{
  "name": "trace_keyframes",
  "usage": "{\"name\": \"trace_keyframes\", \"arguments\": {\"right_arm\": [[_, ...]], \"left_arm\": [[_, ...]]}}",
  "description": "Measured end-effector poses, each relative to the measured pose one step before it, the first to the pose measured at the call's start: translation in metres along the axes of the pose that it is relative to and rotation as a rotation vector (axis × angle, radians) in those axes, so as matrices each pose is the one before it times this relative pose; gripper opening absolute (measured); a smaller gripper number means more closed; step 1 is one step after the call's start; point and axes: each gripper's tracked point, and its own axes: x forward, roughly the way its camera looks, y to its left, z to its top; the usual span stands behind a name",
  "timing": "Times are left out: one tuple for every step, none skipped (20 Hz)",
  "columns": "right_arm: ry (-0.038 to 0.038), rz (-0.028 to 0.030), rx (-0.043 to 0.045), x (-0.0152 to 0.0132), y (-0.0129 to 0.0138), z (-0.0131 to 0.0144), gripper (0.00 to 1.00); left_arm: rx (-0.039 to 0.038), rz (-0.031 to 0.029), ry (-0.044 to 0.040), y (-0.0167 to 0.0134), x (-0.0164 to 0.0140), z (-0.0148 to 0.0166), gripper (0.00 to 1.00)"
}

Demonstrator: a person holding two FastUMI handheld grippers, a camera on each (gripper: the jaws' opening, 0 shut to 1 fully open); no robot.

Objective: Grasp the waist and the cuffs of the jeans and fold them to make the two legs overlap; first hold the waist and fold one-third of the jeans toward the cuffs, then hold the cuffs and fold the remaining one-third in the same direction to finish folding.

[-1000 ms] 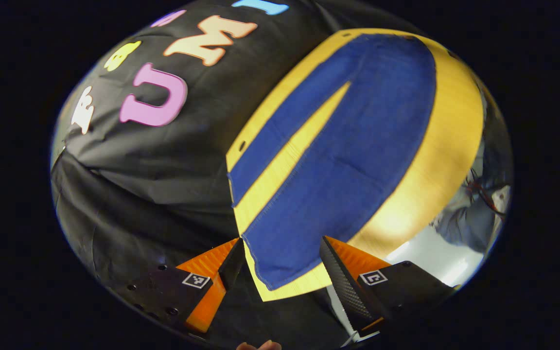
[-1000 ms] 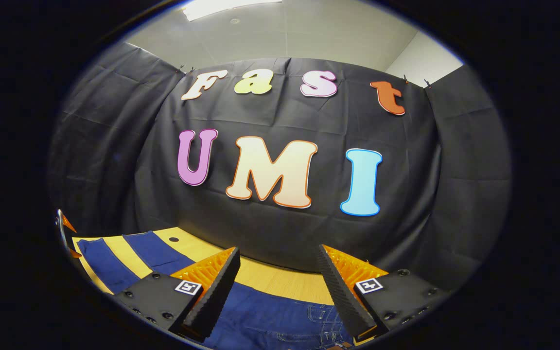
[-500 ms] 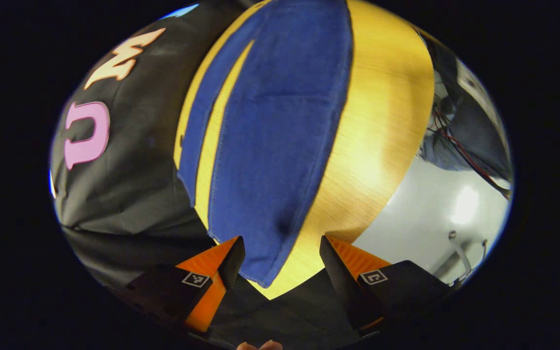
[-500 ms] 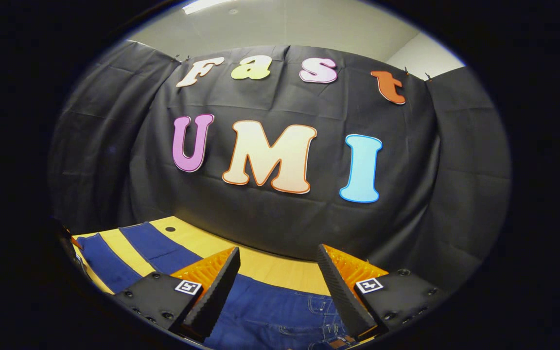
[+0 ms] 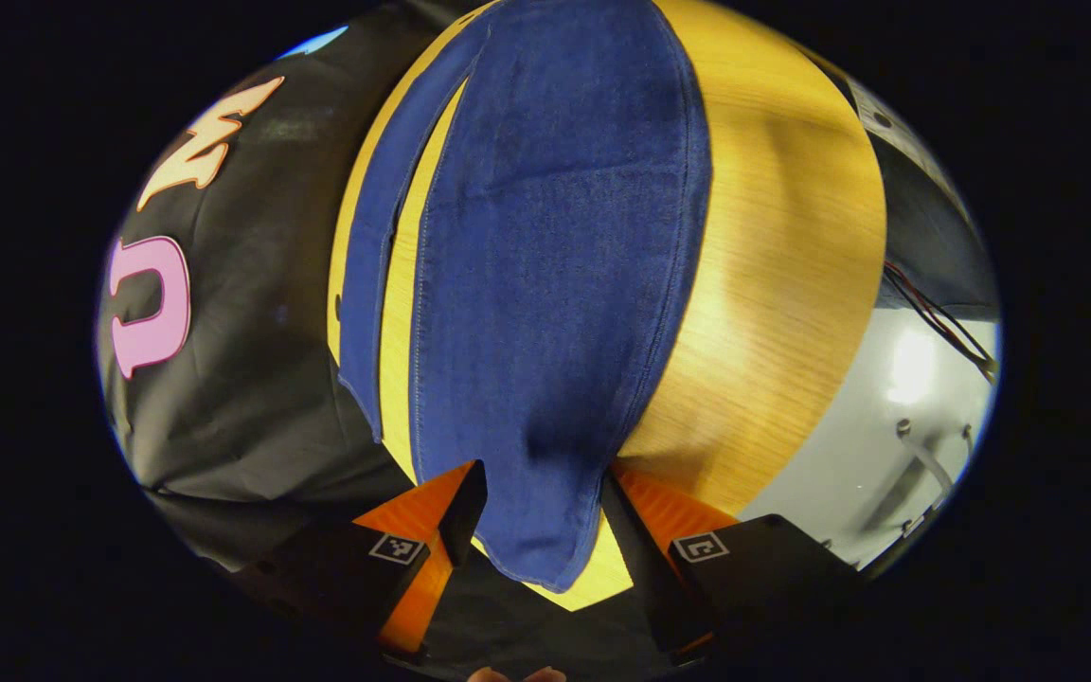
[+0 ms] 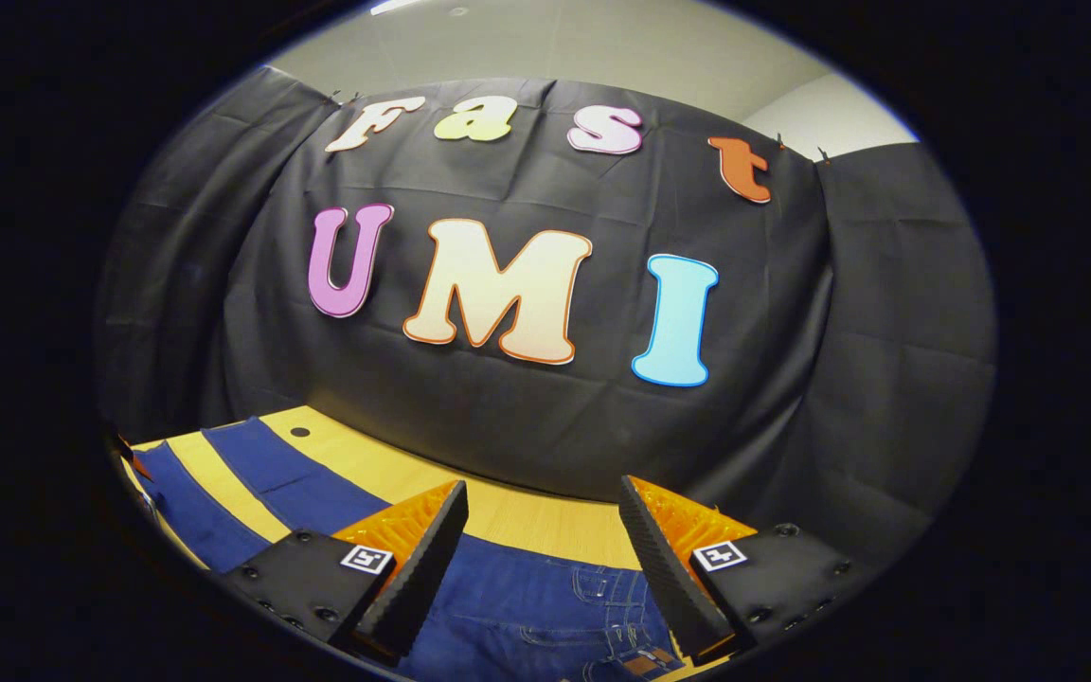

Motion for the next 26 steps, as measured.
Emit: {"name": "trace_keyframes", "arguments": {"right_arm": [[0.00294, -0.00046, -0.01008, -0.00063, 0.00062, -0.00228, 0.99], [0.00892, -0.00036, -0.00613, -0.00035, 0.00122, -0.00471, 0.99], [0.01000, 0.00100, -0.00384, -0.00026, 0.00105, -0.00372, 1.00], [0.00688, -0.00108, -0.00379, 0.00009, -0.00011, -0.00363, 0.99], [0.00585, -0.00087, -0.00764, -0.00026, -0.00160, -0.00428, 0.99], [0.01421, -0.00107, -0.01447, -0.00006, -0.00141, -0.00640, 0.97], [0.01767, 0.00256, -0.02339, -0.00159, -0.00213, -0.00883, 0.99], [0.02292, 0.00319, -0.03836, -0.00188, -0.00361, -0.01164, 0.99], [0.02991, 0.01083, -0.05481, -0.00430, -0.00264, -0.01555, 1.00], [0.03023, 0.01519, -0.06990, -0.00539, -0.00313, -0.01652, 0.99], [0.03236, 0.02145, -0.08063, -0.00490, 0.00121, -0.01983, 0.99], [0.03675, 0.02859, -0.08862, -0.00550, 0.00395, -0.02104, 0.99], [0.03880, 0.03636, -0.08590, -0.00598, 0.01079, -0.02185, 0.98], [0.03343, 0.04449, -0.07772, -0.00840, 0.01555, -0.01934, 0.98], [0.02830, 0.05225, -0.06529, -0.00423, 0.01947, -0.01651, 0.98], [0.01340, 0.04389, -0.05483, -0.00438, 0.02036, -0.00960, 0.97], [0.00891, 0.03897, -0.04745, -0.00493, 0.01833, -0.00730, 0.97], [0.00323, 0.03875, -0.05170, -0.00340, 0.01794, -0.00636, 0.97], [0.00145, 0.02964, -0.06431, -0.00065, 0.01638, -0.00339, 0.97], [0.00449, 0.02251, -0.07059, 0.00165, 0.01224, -0.00503, 0.97], [0.00761, 0.01886, -0.06526, 0.00332, 0.01021, -0.00738, 0.97], [0.01744, 0.01877, -0.05586, 0.00227, 0.01107, -0.00928, 0.97], [0.02194, 0.01658, -0.05139, 0.00366, 0.00914, -0.00799, 1.00], [0.01848, 0.01344, -0.05040, 0.00770, 0.00518, -0.00635, 1.00], [0.01439, 0.01565, -0.04602, 0.00841, 0.00500, -0.00442, 0.97], [0.00895, 0.01975, -0.03312, 0.00692, 0.00670, -0.00270, 1.00]], "left_arm": [[-0.00249, 0.01608, -0.00517, 0.00312, 0.00172, 0.00149, 0.80], [-0.00243, 0.00318, -0.00411, 0.00157, 0.00334, 0.00153, 0.77], [-0.00289, -0.00476, 0.00317, -0.00205, 0.00168, 0.00104, 0.76], [-0.00212, -0.01035, 0.00548, -0.00182, 0.00197, 0.00134, 0.70], [-0.00646, -0.01994, 0.00577, -0.00494, 0.00285, -0.00134, 0.67], [-0.00045, 0.00083, 0.00618, -0.00543, -0.00211, -0.00160, 0.51], [0.00973, 0.00759, 0.00301, -0.00318, 0.00209, -0.00076, 0.36], [-0.00241, 0.00009, 0.00066, -0.00352, -0.00141, -0.00171, 0.20], [-0.01075, 0.01416, 0.00293, -0.00069, 0.00189, -0.00077, 0.09], [-0.01482, 0.02230, -0.00058, 0.00061, -0.00310, 0.00294, 0.04], [-0.02545, 0.01437, 0.00740, 0.00207, 0.00365, -0.00063, 0.02], [-0.02256, 0.00921, -0.00256, -0.00078, -0.00319, -0.00103, 0.01], [-0.01986, 0.00259, 0.00876, -0.00117, 0.00073, 0.00096, 0.00], [-0.01216, -0.00233, 0.00670, -0.00030, -0.00018, 0.00092, 0.00], [-0.00634, -0.00610, 0.00342, -0.00041, 0.00035, 0.00070, 0.00], [-0.00189, -0.00691, 0.00725, 0.00035, -0.00057, -0.00097, 0.00], [0.00637, -0.00733, -0.00182, -0.00006, 0.00042, 0.00062, 0.01], [0.00750, -0.00603, 0.00487, 0.00004, -0.00043, -0.00094, 0.00], [0.00763, -0.00379, -0.00164, -0.00080, -0.00052, 0.00139, 0.00], [0.00632, -0.00247, 0.00259, 0.00078, 0.00040, 0.00058, 0.00], [0.00488, -0.00098, -0.00091, -0.00012, -0.00044, -0.00084, 0.00], [0.00033, 0.00035, 0.00048, 0.00011, 0.00073, -0.00009, 0.00], [0.00153, 0.00104, 0.00017, 0.00048, 0.00025, -0.00012, 0.00], [0.00198, 0.00050, -0.00133, 0.00049, 0.00094, 0.00078, 0.00], [-0.00014, 0.00085, -0.00079, 0.00001, -0.00044, -0.00075, 0.00], [0.00023, -0.00062, -0.00247, 0.00012, 0.00041, 0.00039, 0.00]]}}
